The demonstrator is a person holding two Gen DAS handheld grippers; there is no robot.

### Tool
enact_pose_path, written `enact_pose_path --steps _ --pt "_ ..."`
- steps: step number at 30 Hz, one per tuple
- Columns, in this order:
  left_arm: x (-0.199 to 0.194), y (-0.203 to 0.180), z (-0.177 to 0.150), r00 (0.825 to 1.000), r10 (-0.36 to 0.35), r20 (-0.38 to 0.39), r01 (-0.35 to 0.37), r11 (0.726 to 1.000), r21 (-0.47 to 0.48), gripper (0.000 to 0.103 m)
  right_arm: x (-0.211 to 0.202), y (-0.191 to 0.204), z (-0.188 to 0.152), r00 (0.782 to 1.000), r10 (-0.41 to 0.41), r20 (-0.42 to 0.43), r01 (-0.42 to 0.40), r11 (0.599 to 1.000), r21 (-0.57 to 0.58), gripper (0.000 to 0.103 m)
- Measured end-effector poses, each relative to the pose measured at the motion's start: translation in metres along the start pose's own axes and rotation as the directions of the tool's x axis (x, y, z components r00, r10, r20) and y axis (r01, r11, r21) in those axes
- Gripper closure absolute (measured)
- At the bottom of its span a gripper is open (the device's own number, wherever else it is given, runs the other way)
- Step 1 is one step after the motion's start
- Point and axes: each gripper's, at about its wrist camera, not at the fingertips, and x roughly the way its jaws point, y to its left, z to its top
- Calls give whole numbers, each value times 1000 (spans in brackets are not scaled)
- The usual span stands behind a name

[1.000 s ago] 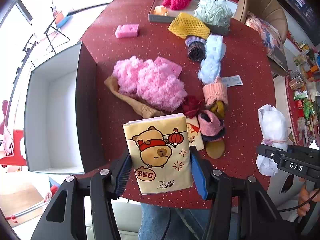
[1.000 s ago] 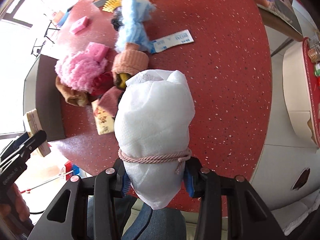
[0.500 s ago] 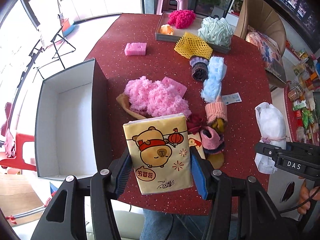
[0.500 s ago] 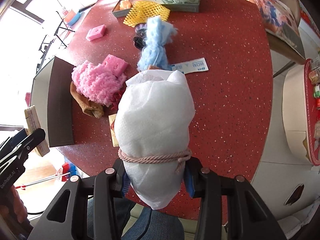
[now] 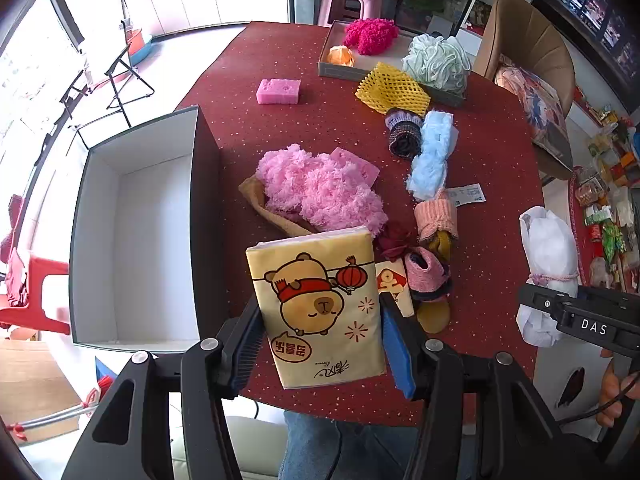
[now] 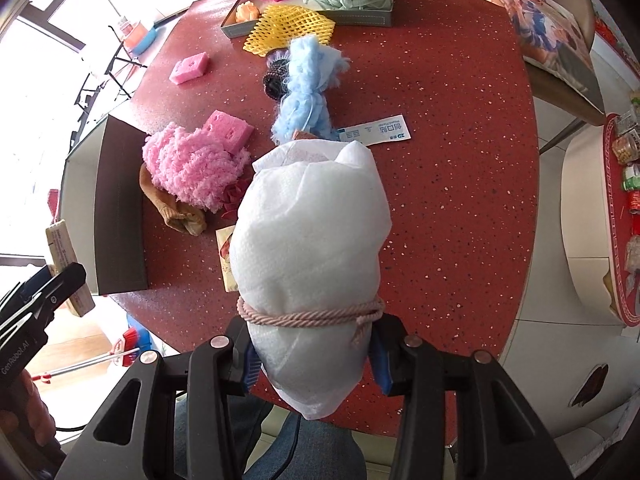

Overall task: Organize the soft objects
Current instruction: 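Carry the bear tissue pack and white bundle over the open white box with both tools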

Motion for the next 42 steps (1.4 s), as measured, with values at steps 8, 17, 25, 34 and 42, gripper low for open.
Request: enact_pose_path --steps 8,17,25,34,42 --pt "-3 1 -1 1000 3 6 -3 1000 1 47 0 0 -1 1000 1 1 -1 1000 3 55" --pt "-3 17 -10 1000 9 2 -9 1000 -19 47 7 14 -3 1000 4 -10 -4 1000 -8 55" --pt "-7 40 -5 1000 3 30 -3 1000 3 47 6 33 1 1000 -13 12 13 1000 2 55" --pt "-2 106 11 999 -2 40 0 1000 31 47 25 76 6 1000 -17 14 16 994 112 55" --pt "2 165 11 999 -26 29 24 999 36 47 42 135 11 999 -39 6 38 992 118 55"
